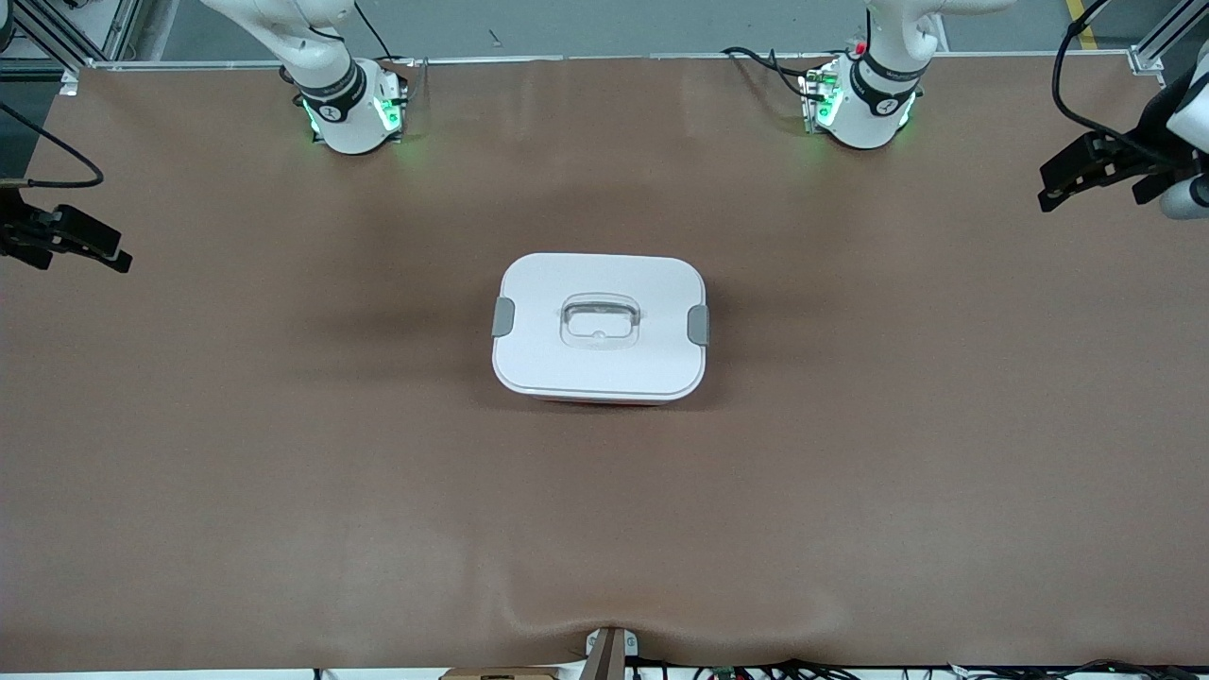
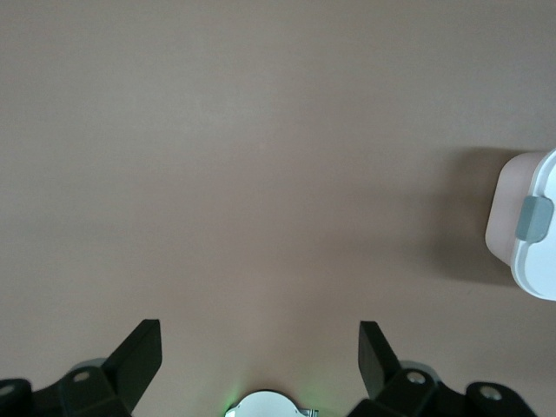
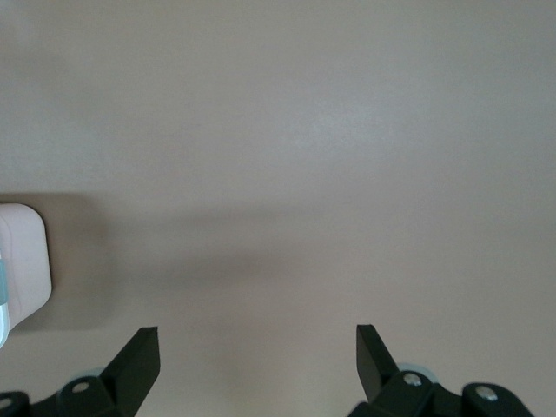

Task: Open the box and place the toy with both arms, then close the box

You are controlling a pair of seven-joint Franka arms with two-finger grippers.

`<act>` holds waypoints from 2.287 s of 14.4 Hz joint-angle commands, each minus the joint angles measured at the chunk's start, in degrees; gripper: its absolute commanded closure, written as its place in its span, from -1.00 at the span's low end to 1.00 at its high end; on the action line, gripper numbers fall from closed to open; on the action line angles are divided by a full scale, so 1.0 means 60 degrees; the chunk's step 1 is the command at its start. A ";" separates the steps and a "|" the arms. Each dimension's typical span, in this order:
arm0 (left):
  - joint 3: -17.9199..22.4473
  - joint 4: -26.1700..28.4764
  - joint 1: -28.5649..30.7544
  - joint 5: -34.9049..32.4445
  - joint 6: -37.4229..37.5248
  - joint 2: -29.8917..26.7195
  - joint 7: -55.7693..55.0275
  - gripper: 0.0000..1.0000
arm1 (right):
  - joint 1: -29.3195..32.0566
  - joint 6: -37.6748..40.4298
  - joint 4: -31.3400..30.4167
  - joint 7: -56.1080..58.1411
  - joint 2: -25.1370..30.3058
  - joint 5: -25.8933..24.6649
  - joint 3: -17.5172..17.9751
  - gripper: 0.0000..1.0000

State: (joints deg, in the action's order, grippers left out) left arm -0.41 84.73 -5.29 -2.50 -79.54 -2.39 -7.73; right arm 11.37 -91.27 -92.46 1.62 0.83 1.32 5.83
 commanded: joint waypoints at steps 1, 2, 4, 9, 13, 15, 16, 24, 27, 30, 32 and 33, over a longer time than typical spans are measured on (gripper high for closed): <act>0.0141 0.0410 -0.0202 0.0109 -0.0045 -0.0246 0.0160 -1.00 | 0.0054 0.0109 0.0147 -0.0167 -0.0080 -0.0045 0.0068 -1.00; 0.0141 0.0410 -0.0202 0.0124 -0.0045 -0.0260 0.0174 -1.00 | 0.0025 0.0123 0.0147 -0.0181 -0.0065 -0.0045 0.0068 -1.00; 0.0141 0.0410 -0.0202 0.0124 -0.0016 -0.0275 0.0175 -1.00 | 0.0010 0.0181 0.0132 -0.0196 -0.0065 -0.0045 0.0097 -1.00; 0.0185 0.0498 -0.0173 0.0080 -0.0045 -0.0231 0.0131 -1.00 | 0.0025 0.0240 0.0147 -0.0211 -0.0050 -0.0045 0.0082 -1.00; 0.0156 0.0616 0.0003 0.0182 -0.0308 -0.0188 -0.0030 -1.00 | -0.0019 0.0270 0.0147 -0.0211 -0.0036 -0.0045 0.0112 -1.00; 0.0098 0.0615 0.0104 0.0342 -0.0644 -0.0115 -0.0045 -1.00 | -0.0078 0.0270 0.0147 -0.0211 -0.0036 -0.0059 0.0112 -1.00; -0.0077 0.0644 0.0279 0.0416 -0.0645 -0.0114 -0.0031 -1.00 | -0.0107 0.0270 0.0147 -0.0211 -0.0036 -0.0074 0.0097 -1.00; -0.0943 0.0777 0.0955 0.0373 -0.0543 -0.0173 -0.0543 -1.00 | -0.0107 0.0343 0.0161 -0.0181 -0.0036 -0.0162 0.0112 -1.00; -0.0943 0.0703 0.0955 0.0358 -0.0440 -0.0158 -0.0397 -1.00 | -0.0122 0.0343 0.0161 -0.0181 -0.0036 -0.0162 0.0112 -1.00; -0.0957 0.0645 0.0882 0.0285 -0.0440 -0.0144 -0.0397 -1.00 | -0.0122 0.0343 0.0176 -0.0167 -0.0036 -0.0162 0.0112 -1.00; -0.0943 0.0645 0.0882 0.0285 -0.0440 -0.0143 -0.0382 -1.00 | -0.0122 0.0357 0.0176 -0.0181 -0.0036 -0.0147 0.0112 -1.00; -0.0943 0.0645 0.0911 0.0285 -0.0411 -0.0187 -0.0382 -1.00 | -0.0107 0.0401 0.0176 -0.0181 -0.0036 -0.0147 0.0112 -1.00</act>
State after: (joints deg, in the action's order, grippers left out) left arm -5.72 88.85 -0.39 -0.97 -82.60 -2.70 -10.42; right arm 10.89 -90.02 -92.45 1.41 0.82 1.19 6.33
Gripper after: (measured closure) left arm 0.000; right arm 0.000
